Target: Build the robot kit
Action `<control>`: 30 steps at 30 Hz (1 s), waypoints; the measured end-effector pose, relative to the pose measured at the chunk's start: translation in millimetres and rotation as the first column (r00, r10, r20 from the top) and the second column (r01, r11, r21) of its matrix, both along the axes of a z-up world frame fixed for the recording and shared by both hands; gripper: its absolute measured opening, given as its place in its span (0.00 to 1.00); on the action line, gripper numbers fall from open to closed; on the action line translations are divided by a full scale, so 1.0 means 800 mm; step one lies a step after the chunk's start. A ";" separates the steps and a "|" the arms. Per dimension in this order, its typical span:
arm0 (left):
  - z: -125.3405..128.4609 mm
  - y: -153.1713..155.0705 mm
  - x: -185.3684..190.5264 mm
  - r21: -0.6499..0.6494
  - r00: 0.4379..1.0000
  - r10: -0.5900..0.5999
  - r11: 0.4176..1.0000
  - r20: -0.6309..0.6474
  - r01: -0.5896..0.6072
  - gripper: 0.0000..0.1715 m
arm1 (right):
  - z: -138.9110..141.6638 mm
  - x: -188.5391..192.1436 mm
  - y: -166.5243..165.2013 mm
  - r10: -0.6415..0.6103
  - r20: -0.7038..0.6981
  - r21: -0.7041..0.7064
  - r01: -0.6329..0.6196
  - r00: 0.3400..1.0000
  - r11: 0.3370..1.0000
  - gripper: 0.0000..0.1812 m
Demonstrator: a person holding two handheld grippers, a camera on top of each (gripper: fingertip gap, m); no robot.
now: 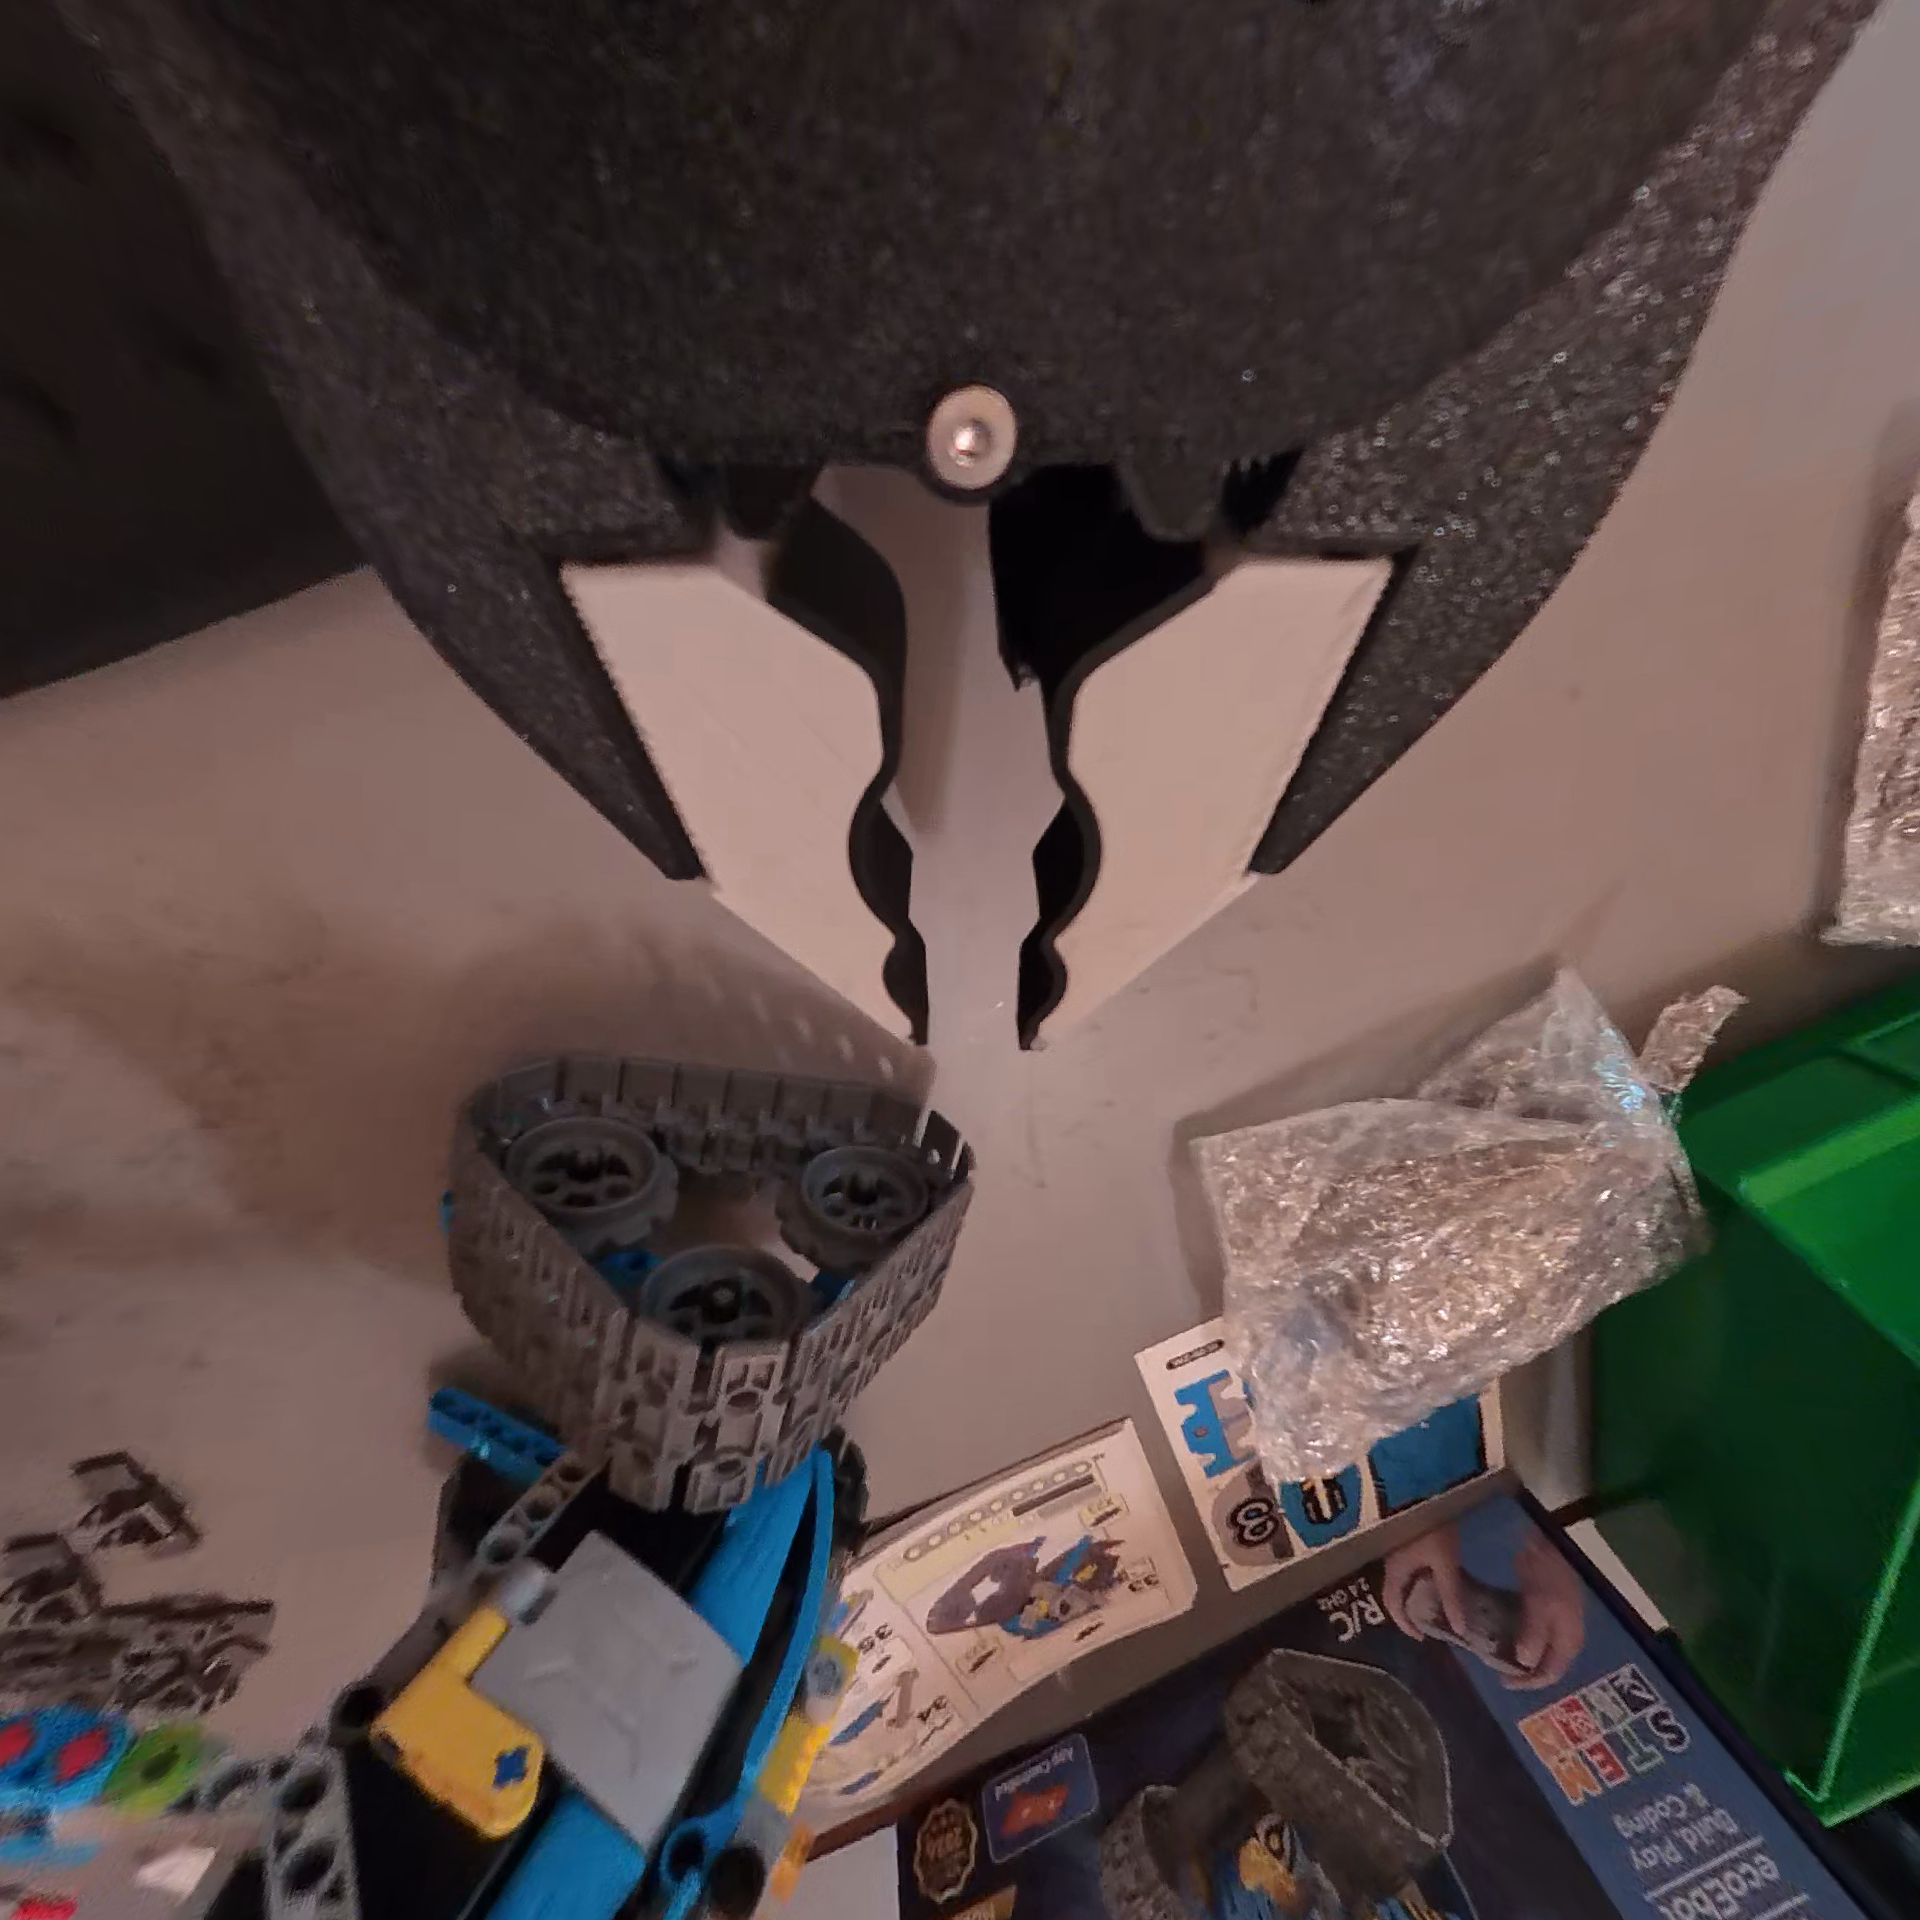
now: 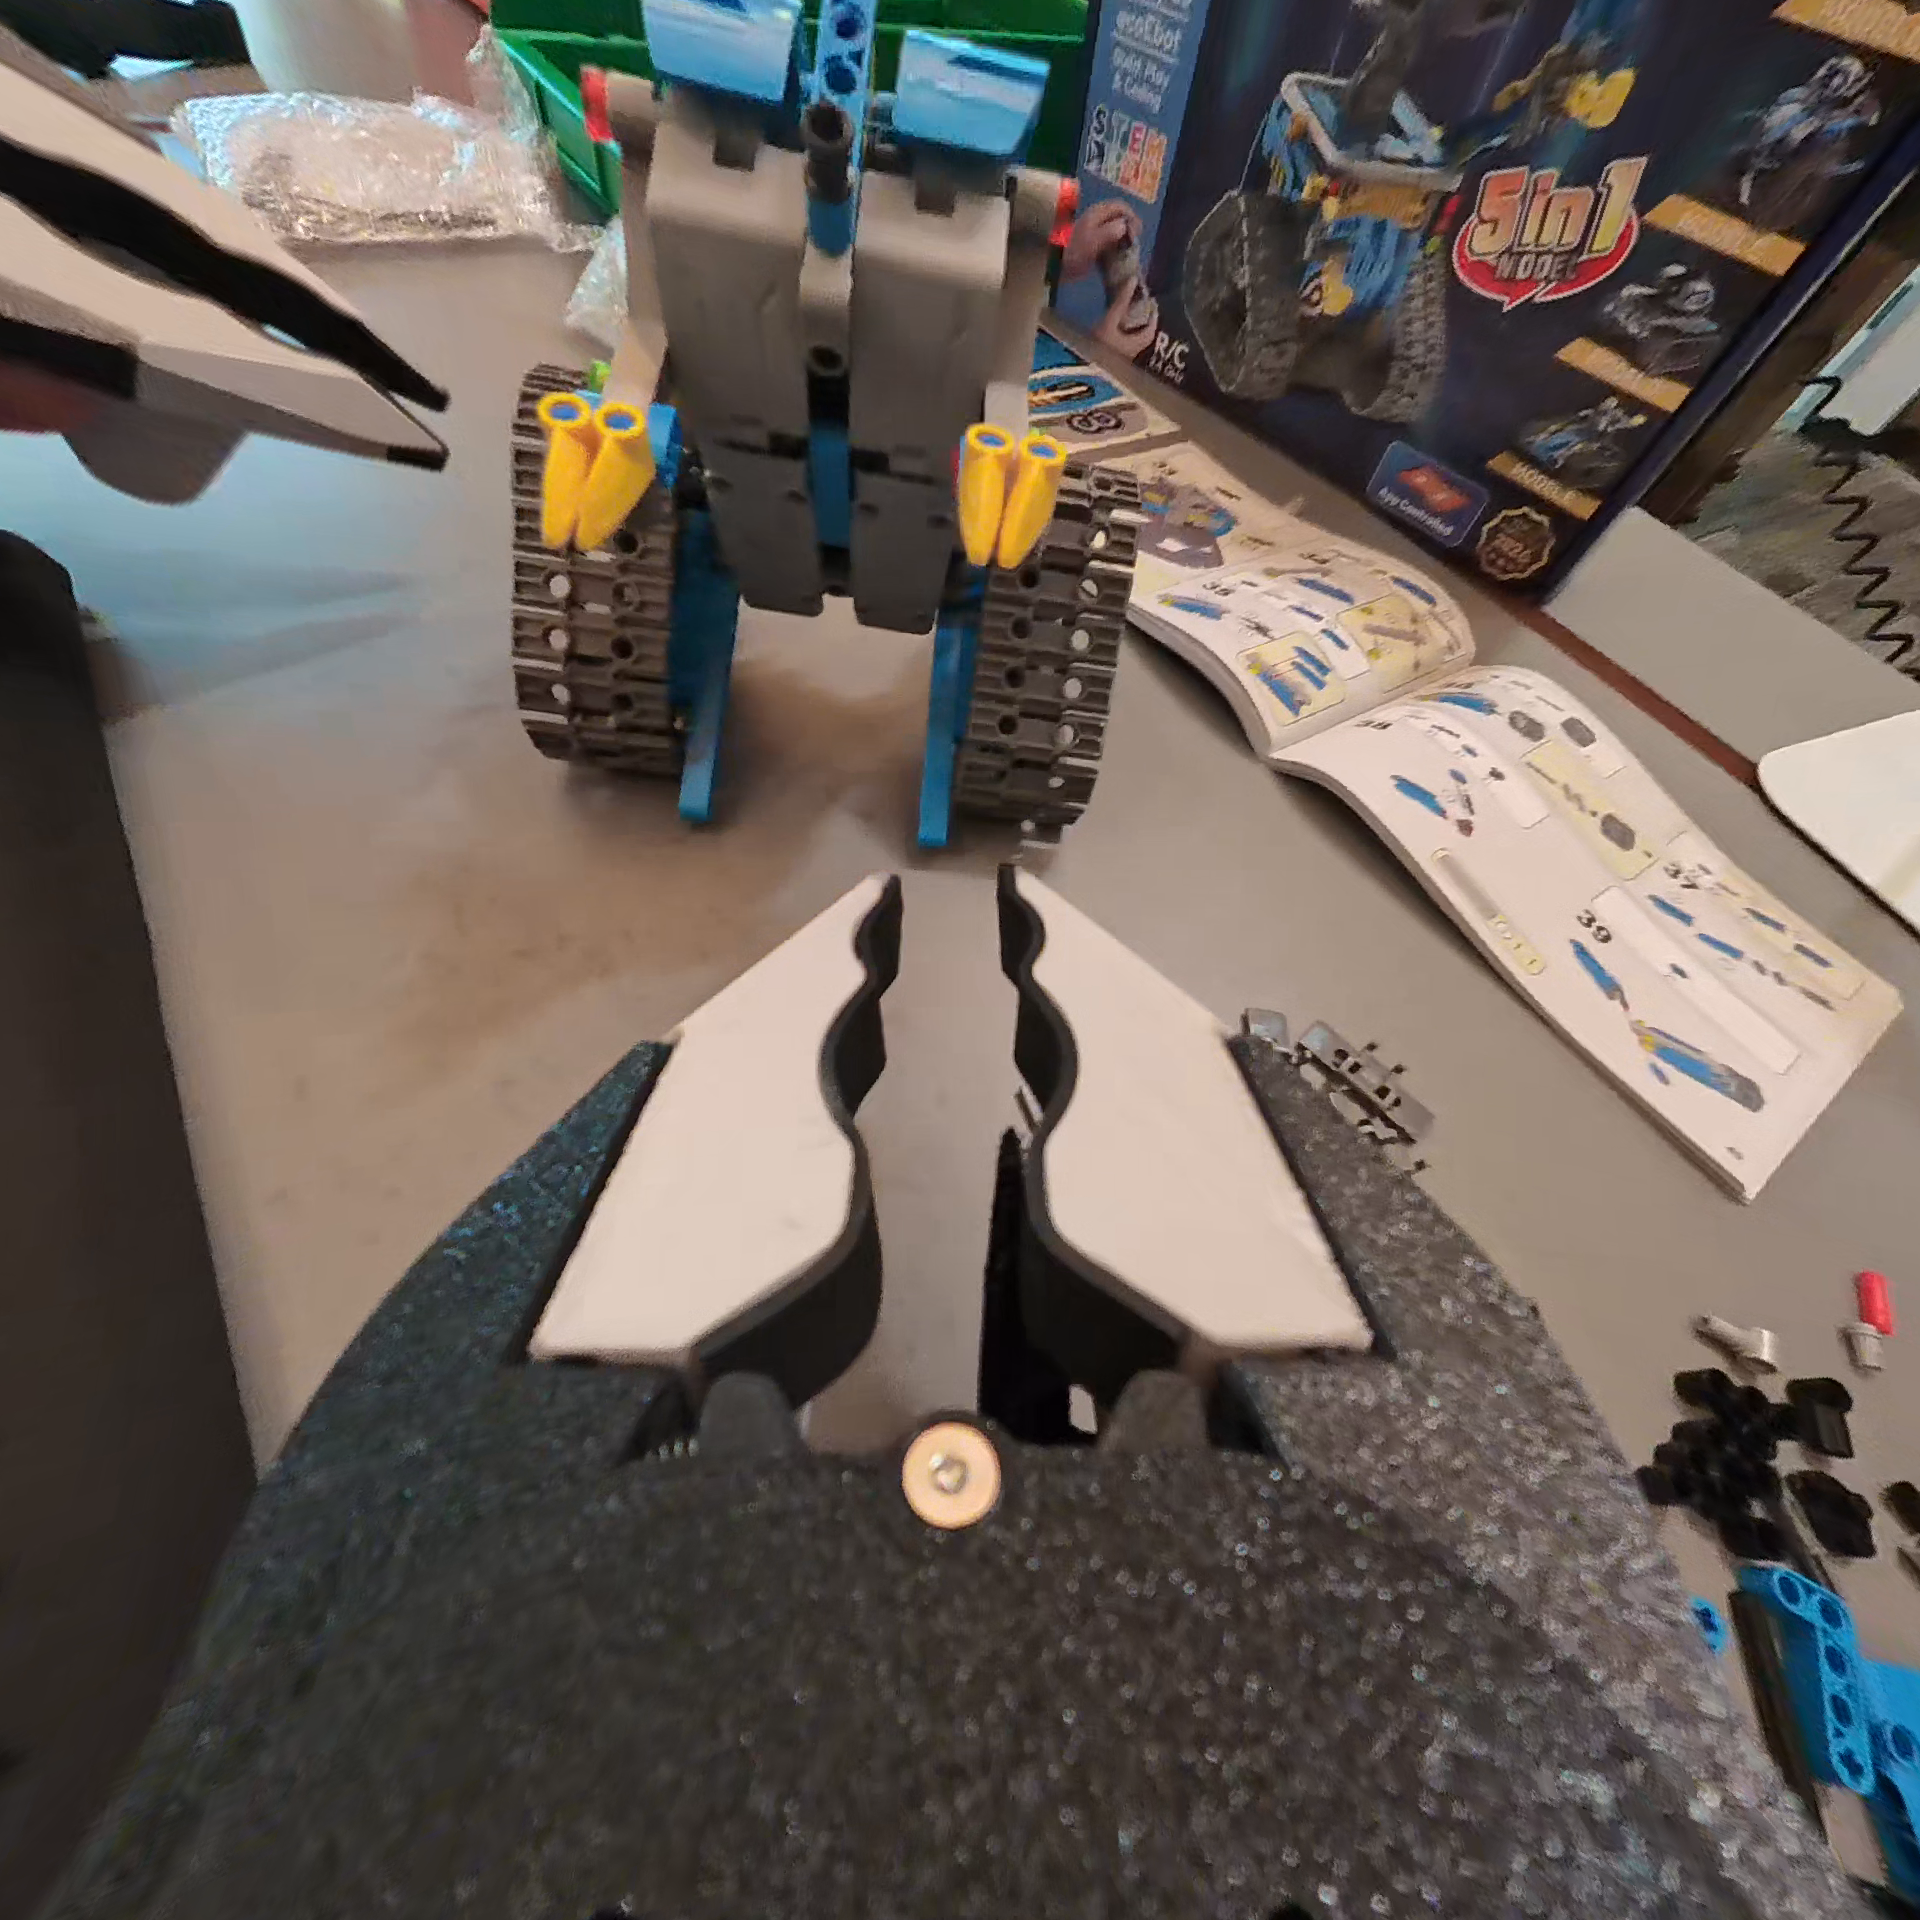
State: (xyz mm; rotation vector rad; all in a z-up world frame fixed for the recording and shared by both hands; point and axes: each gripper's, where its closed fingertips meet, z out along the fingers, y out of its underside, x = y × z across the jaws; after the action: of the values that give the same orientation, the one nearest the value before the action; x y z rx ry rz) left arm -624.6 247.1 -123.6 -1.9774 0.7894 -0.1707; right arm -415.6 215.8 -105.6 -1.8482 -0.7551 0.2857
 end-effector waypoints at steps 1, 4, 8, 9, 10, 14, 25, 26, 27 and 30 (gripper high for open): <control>-0.003 0.003 -0.002 0.022 1.000 0.004 1.000 -0.021 -0.003 0.10 | -0.001 0.001 0.000 -0.007 0.009 0.001 0.007 1.000 1.000 0.10; -0.005 0.016 -0.010 0.114 1.000 0.008 0.993 -0.025 -0.005 0.10 | -0.012 0.033 0.009 -0.158 0.091 -0.011 0.159 0.983 0.987 0.06; -0.009 0.015 -0.007 0.053 0.999 -0.034 0.998 0.024 0.032 0.13 | 0.003 0.068 0.016 -0.281 0.007 0.015 0.281 0.960 0.959 0.08; -0.011 0.014 -0.006 0.056 0.999 -0.038 0.998 0.004 0.038 0.14 | 0.008 0.072 0.016 -0.287 -0.034 0.014 0.288 0.957 0.958 0.10; -0.014 0.014 -0.005 0.067 0.999 -0.040 0.997 -0.029 0.042 0.14 | 0.011 0.076 0.017 -0.294 -0.074 0.004 0.295 0.953 0.955 0.11; -0.021 0.012 0.000 0.176 0.974 -0.034 0.982 -0.224 0.075 0.14 | 0.018 0.079 0.013 -0.269 -0.177 -0.020 0.270 0.947 0.963 0.11; 0.024 0.031 -0.006 0.084 0.975 -0.090 0.994 0.205 0.074 0.24 | 0.023 0.127 0.004 -0.375 -0.083 0.113 0.382 0.923 0.917 0.32; 0.035 0.038 -0.006 0.111 0.965 -0.109 0.990 0.240 0.084 0.25 | 0.023 0.125 0.006 -0.348 -0.089 0.092 0.356 0.933 0.930 0.33; 0.046 0.048 -0.007 0.142 0.958 -0.120 0.986 0.261 0.085 0.26 | 0.023 0.120 0.010 -0.308 -0.096 0.063 0.315 0.946 0.947 0.33; 0.080 0.086 -0.006 0.231 0.939 -0.145 0.970 0.313 0.073 0.30 | 0.031 0.125 0.040 -0.289 -0.076 0.017 0.291 0.954 0.957 0.34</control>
State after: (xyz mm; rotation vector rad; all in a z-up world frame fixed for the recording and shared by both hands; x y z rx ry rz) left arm -629.7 316.0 -59.6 -1.6438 0.6686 -0.4497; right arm -315.8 247.9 -80.6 -1.8823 -0.4267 0.1509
